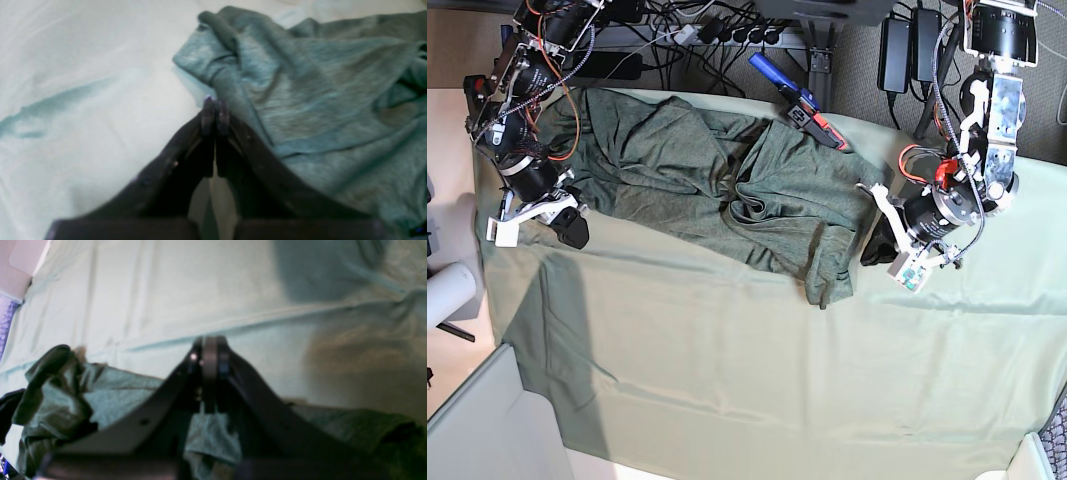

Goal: Fold the T-shirt properly
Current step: 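Carry the held shirt end with the left gripper toward the shirt's middle, then grasp the other shirt end with the right gripper and fold it inward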

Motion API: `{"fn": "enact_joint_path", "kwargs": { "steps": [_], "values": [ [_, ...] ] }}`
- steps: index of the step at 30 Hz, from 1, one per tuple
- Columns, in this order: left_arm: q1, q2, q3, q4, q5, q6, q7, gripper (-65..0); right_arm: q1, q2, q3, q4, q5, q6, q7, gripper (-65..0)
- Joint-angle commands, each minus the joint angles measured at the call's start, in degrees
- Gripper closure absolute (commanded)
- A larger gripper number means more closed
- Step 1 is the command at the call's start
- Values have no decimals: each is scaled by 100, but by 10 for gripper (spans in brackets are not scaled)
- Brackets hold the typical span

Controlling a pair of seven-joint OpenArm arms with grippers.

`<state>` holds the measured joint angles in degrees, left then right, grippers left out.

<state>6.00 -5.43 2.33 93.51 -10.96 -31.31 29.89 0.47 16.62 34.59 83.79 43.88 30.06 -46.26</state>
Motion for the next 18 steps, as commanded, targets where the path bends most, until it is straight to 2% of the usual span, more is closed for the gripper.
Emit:
{"fn": "enact_joint_path", "kwargs": {
  "steps": [1, 4, 8, 10, 13, 18],
  "values": [
    [-79, 2, 37, 66, -122, -26, -142, 0, 63, 72, 22, 107, 109, 33, 142, 0],
    [-96, 2, 299, 66, -192, -76, -140, 0, 63, 48, 22, 107, 114, 33, 149, 0],
    [-109, 2, 1021, 63, -11, -125, -177, 0, 63, -55, 22, 107, 116, 33, 149, 0],
    [-125, 2, 1327, 63, 199, -55, -293, 0, 66, -131, 22, 107, 118, 35, 160, 0],
    [-227, 2, 1591, 63, 315, 251, -310, 0, 70, -223, 22, 107, 160, 33, 201, 0],
    [-476, 92, 1718, 63, 308, 258, -306, 0, 81, -385, 20, 107, 361, 35, 240, 0]
  ]
}}
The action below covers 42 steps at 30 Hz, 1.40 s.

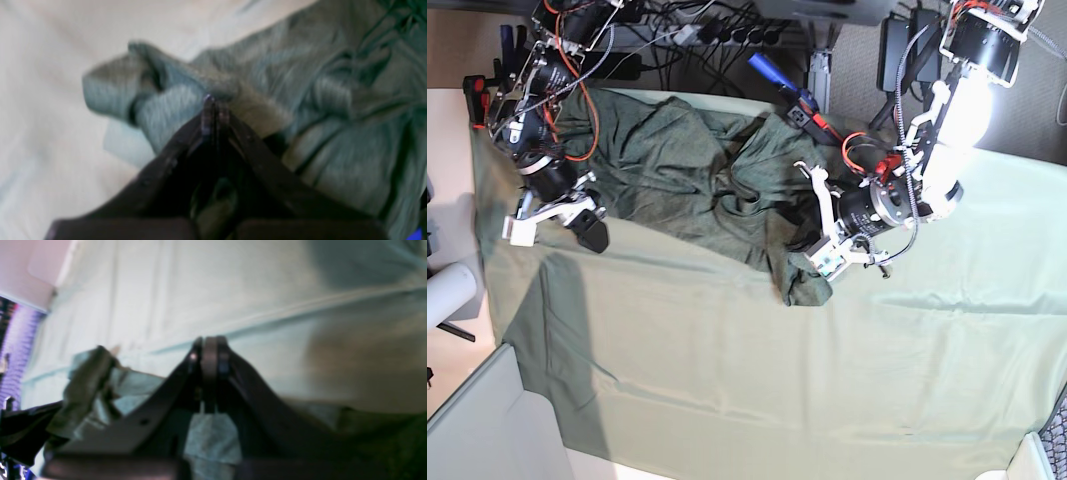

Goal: Fold the T-shirt properly
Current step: 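Grasp the other shirt end with the right gripper and fold it inward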

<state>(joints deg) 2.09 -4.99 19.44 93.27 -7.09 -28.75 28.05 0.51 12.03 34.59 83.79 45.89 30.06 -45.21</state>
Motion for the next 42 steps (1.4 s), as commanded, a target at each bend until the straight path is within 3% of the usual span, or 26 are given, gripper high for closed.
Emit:
{"fn": "enact_joint_path", "kwargs": {
  "steps": [1, 9, 13, 19, 22, 24, 29, 39, 42],
  "values": [
    [-116, 94, 13, 87, -101, 0, -120, 0, 79, 31, 20, 107, 184, 35, 140, 0],
    [-125, 511, 350, 87, -326, -236, -74, 0, 216, -393, -186, 107, 184, 37, 190, 0],
    [-142, 529, 614, 90, -308, -234, -81, 0, 413, -511, -573, 107, -24, 37, 219, 0],
    [-146, 507, 400, 254, -612, -236, 87, 0, 831, -737, -1102, 107, -221, 39, 203, -3],
    [-140, 479, 85, 577, -723, -236, 404, 0, 940, -881, -1429, 107, -267, 39, 168, -289],
    [-120, 479, -289, 828, -789, -236, 509, 0, 946, -927, -1696, 107, -356, 37, 168, -374],
    [-109, 160, -1064, 1130, -1360, -339, 616, 0, 927, -1016, -2347, 107, -610, 39, 116, -377],
    [136, -297, -1445, 1128, -1373, -435, 691, 0, 846, -1016, -2835, 107, -726, 35, -192, -375],
    [262, -297, -1460, 1130, -1513, -754, 686, 0, 678, -1016, -2835, 105, -778, 33, -170, -375]
  ]
}}
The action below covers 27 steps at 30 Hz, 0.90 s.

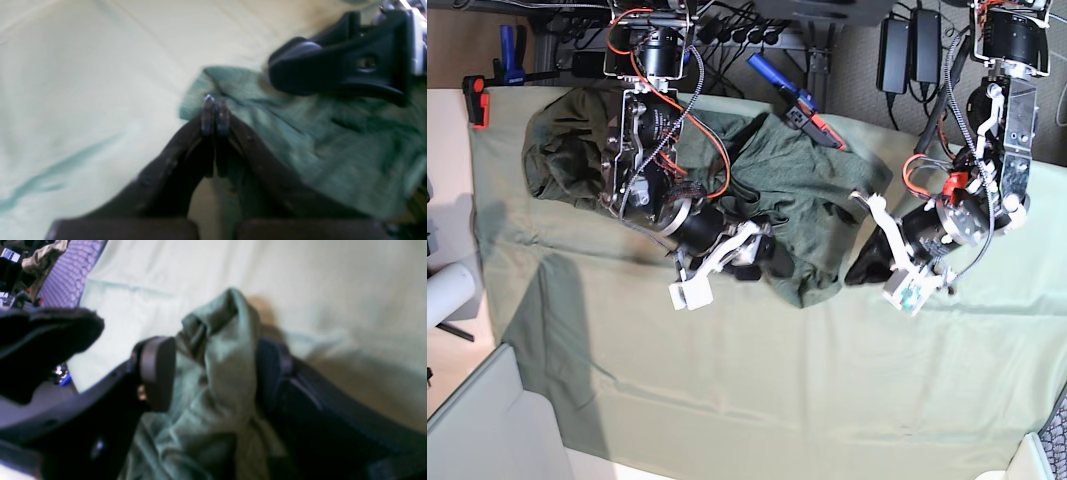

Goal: Fold the T-shirt properly
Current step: 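Grasp the other shirt end with the right gripper and fold it inward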

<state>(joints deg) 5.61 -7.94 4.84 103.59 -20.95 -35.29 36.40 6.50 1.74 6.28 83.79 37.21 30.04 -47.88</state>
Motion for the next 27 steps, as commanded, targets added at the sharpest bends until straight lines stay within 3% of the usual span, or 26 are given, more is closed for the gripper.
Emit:
{"fn": "enact_joint_path", "kwargs": {
  "steps": [1, 4, 10, 18, 27],
  "values": [
    [-59, 0, 2, 98, -221, -170, -149, 0, 15, 15, -4, 105, 94, 33, 114, -374],
    [20, 0, 2, 96, -352, -186, -144, 0, -170, 15, -4, 107, 92, 35, 136, -295],
    [28, -2, 0, 96, -348, -186, -144, 0, -343, 17, -4, 107, 118, 33, 243, 0],
    [28, -2, 0, 96, -142, -186, -144, 0, -337, 57, 127, 129, 315, 35, 168, 0],
    [28, 0, 2, 96, -105, -186, -146, 0, -339, 461, 1056, 413, 699, 37, -236, 0]
  ]
}}
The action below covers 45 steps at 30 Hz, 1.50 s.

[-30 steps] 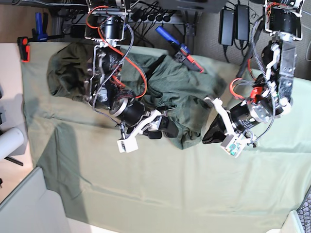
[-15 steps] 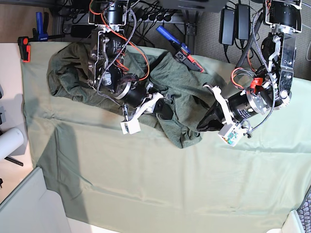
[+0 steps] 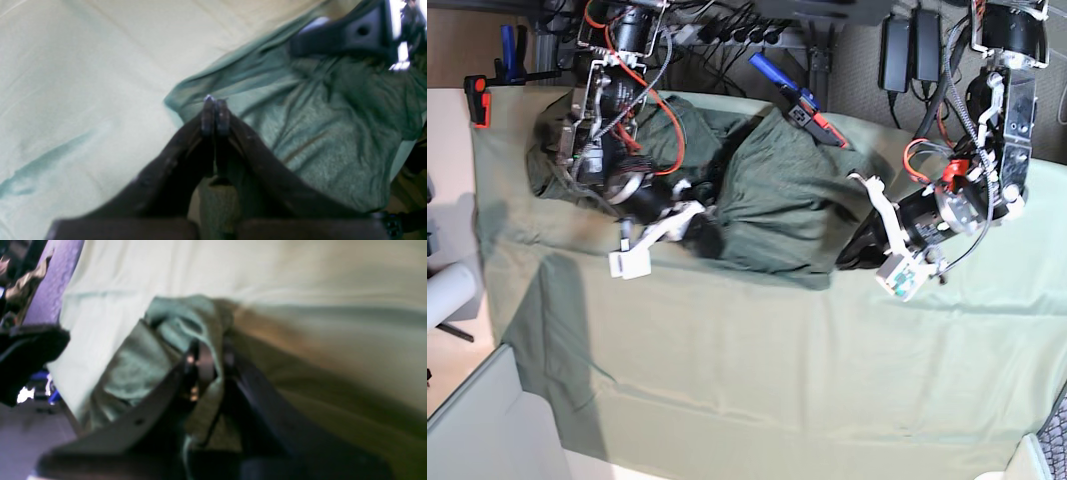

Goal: Fold the T-shirt properly
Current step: 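Grasp the other shirt end with the right gripper and fold it inward, then release the shirt end and retract the right gripper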

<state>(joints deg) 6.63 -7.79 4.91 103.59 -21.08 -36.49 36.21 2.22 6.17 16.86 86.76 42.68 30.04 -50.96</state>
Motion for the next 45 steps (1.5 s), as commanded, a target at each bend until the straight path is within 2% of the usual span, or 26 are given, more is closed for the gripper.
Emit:
{"fn": "enact_joint_path", "kwargs": {
  "steps": [1, 8, 18, 24, 30, 31, 33, 34, 35, 40, 45],
  "values": [
    [-74, -15, -4, 96, -92, -66, -127, 0, 85, 50, 57, 118, 153, 39, 33, 0],
    [-74, 17, 0, 76, -94, -66, -133, 0, 74, 111, 111, 116, 289, 42, -90, 0],
    [-76, 15, 0, -592, -66, -70, -420, 0, -254, 109, 101, 164, 905, 129, -590, 0],
    [-76, 17, 0, -638, -120, -74, -468, 0, -581, 109, 103, 323, 929, 127, -581, 0],
    [-76, 17, 0, -638, -140, -214, -466, 0, -570, 109, 103, 330, 824, 127, -542, 0],
    [-76, 17, 0, -638, -140, -214, -466, 0, -573, 109, 103, 330, 822, 127, -542, -45],
    [-76, 17, 0, -638, -140, -212, -466, 0, -573, 109, 103, 330, 800, 127, -542, -215],
    [-76, 15, 0, -638, -140, -214, -459, 0, -570, 109, 103, 337, 785, 125, -540, -268],
    [-74, 13, 0, -638, -140, -214, -442, 0, -570, 109, 103, 352, 785, 127, -529, -293],
    [-74, 13, -2, -638, -358, -330, -243, -23, -557, 111, 280, 673, 706, 125, -498, -295],
    [-70, 13, 0, -638, -531, -351, -59, -23, -542, 284, 1049, 1414, 334, 122, -293, -295]
  ]
}}
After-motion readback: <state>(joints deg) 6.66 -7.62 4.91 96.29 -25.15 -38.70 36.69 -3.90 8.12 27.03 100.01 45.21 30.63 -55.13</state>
